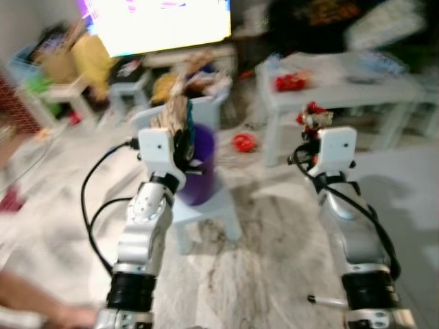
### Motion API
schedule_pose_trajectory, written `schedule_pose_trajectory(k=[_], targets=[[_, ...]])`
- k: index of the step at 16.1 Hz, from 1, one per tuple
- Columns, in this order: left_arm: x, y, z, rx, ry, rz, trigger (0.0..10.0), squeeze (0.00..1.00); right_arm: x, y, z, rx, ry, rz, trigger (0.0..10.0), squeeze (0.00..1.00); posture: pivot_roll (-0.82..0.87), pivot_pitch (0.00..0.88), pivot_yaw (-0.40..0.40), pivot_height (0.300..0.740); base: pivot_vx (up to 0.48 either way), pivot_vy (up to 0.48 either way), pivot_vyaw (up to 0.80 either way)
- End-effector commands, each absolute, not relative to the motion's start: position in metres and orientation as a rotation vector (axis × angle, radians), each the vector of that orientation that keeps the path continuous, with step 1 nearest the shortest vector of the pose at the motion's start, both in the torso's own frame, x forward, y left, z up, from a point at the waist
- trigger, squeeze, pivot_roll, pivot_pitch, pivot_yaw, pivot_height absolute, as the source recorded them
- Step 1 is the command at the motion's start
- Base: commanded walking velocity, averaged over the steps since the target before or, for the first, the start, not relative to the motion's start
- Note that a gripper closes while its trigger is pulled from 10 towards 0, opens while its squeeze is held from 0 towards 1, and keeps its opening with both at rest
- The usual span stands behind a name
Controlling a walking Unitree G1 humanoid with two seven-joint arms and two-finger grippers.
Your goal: Picking trash to rubbish bin
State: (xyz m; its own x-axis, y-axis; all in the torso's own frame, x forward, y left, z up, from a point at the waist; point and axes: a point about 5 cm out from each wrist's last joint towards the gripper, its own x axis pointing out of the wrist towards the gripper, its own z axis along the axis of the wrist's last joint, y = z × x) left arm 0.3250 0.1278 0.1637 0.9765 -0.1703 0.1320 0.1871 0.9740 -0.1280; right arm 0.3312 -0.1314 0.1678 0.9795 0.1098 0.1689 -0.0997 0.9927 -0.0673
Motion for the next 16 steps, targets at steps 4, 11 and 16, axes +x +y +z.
schedule_pose_trajectory(k=[4, 11, 16], targets=[[0.32, 0.119, 0.167, -0.186, -0.126, -0.231, 0.0, 0.0, 0.33, -0.132, 0.17, -0.067, -0.183, 0.112, 0.0, 0.0, -0.01, 0.04, 0.081, 0.74, 0.0, 0.0, 0.8], [0.322, 0.12, 0.18, -0.213, -0.174, -0.284, 0.0, 0.0, 0.329, -0.136, 0.172, -0.05, -0.199, 0.099, 0.0, 0.0, 0.0, 0.032, 0.078, 0.74, 0.167, 0.0, 0.06], [0.323, 0.118, 0.179, -0.221, -0.166, -0.299, 0.0, 0.0, 0.329, -0.135, 0.173, -0.048, -0.204, 0.098, 0.0, 0.0, 0.0, 0.029, 0.081, 0.74, 0.48, 0.0, 0.0]])
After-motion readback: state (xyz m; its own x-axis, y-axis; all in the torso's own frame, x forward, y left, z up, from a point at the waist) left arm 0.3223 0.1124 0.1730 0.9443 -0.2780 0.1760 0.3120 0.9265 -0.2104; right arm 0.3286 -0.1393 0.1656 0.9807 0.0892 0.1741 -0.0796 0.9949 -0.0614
